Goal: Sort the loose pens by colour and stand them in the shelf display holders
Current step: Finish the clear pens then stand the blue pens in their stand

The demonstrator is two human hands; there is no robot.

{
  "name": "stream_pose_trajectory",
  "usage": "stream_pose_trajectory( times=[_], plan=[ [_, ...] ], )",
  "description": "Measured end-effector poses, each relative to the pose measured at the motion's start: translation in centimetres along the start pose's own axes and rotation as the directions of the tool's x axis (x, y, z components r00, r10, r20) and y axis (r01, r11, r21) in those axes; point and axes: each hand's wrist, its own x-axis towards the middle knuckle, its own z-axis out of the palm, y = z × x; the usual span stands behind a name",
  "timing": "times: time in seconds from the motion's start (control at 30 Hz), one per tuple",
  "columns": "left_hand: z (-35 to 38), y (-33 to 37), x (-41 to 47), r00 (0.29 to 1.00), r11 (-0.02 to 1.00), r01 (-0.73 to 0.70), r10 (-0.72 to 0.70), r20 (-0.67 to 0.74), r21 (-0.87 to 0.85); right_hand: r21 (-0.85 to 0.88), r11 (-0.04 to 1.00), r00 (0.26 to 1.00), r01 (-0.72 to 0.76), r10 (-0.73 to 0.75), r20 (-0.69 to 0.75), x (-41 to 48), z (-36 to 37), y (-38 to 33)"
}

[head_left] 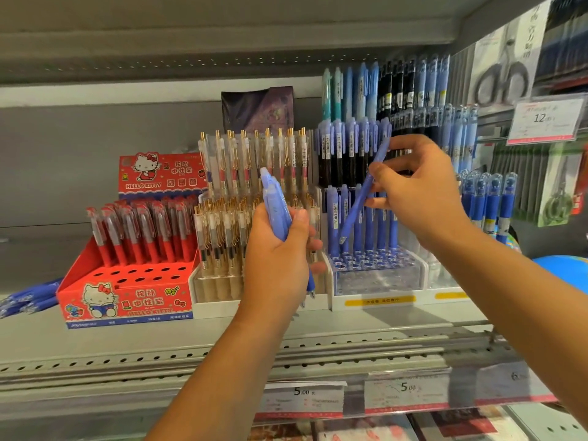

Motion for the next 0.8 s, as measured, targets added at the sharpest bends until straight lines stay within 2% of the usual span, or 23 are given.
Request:
stream_pose_trajectory(
  times=[0.23, 0.47, 0.63, 0.8],
  plan=[
    [0.0, -0.3, 0.0, 0.999, 0.996, -0.023, 0.02, 0.026, 0.082, -0.271, 0.959, 0.996, 0.085, -0.073, 0.054, -0.2, 0.3, 1.9],
    [0.2, -0.1, -0.2, 0.993, 0.997, 0.022, -0.031, 0.117, 0.079, -0.548, 0.813, 0.962, 0.195, -0.051, 0.267, -0.9, 1.0, 3.1],
    [-0.1, 0.0, -0.3, 0.984, 0.997, 0.068, -0.06, 0.166, -0.04, -0.593, 0.782, 0.953, 0.192, -0.005, 0.302, -0.8, 1.0, 3.1],
    [0.1, 0.0, -0.3, 0.989, 0.997, 0.05, -0.057, 0.136, 0.052, -0.61, 0.77, 0.953, 0.187, 0.009, 0.303, -1.2, 0.9, 2.6]
  ],
)
